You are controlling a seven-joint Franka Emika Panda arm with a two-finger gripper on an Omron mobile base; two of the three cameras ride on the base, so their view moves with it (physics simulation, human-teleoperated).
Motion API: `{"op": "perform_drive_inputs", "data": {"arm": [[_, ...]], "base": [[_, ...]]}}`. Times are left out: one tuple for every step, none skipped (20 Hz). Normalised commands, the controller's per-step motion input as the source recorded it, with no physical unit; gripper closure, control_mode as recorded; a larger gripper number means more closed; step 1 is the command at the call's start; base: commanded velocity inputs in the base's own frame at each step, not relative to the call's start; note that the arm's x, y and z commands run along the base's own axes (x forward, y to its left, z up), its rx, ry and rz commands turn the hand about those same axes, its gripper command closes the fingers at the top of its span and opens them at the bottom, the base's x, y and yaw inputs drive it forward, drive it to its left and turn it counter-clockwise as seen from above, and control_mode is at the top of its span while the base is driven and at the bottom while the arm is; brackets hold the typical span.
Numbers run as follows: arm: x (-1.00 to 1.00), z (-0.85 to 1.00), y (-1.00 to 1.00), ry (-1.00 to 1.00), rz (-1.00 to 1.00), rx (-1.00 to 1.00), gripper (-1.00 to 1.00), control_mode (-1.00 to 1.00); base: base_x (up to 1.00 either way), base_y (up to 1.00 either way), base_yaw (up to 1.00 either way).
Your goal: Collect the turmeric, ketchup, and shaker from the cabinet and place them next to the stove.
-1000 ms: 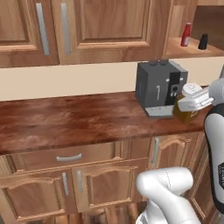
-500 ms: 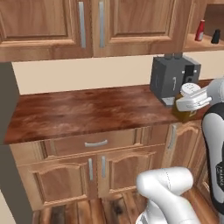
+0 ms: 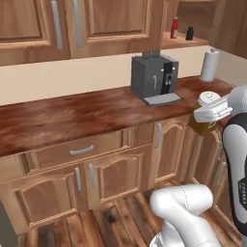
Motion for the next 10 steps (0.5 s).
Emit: {"op": "perform_drive_inputs", "data": {"arm": [[0.00,0.00,0.00,0.00,0.00,0.00,1.00,1.00],[0.00,0.00,0.00,0.00,0.00,0.00,1.00,1.00],[0.00,0.00,0.00,0.00,0.00,0.00,1.00,1.00],[0.00,0.00,0.00,0.00,0.00,0.00,1.00,1.00],[0.00,0.00,0.00,0.00,0.00,0.00,1.00,1.00],[0.00,0.00,0.00,0.00,0.00,0.00,1.00,1.00],[0.00,0.00,0.00,0.00,0.00,0.00,1.00,1.00],[0.00,0.00,0.00,0.00,0.00,0.00,1.00,1.00],[0.00,0.00,0.00,0.00,0.00,0.00,1.00,1.00],[0.00,0.00,0.00,0.00,0.00,0.00,1.00,1.00]], "base": [[-0.61,0.09,-0.45],[-0.62,0.05,-0.46],[-0.60,0.01,-0.47],[-0.59,0.03,-0.47],[-0.59,0.03,-0.48],[-0.58,0.04,-0.48],[-0.58,0.04,-0.48],[-0.58,0.04,-0.48],[-0.58,0.03,-0.48],[-0.59,0.03,-0.47]]}}
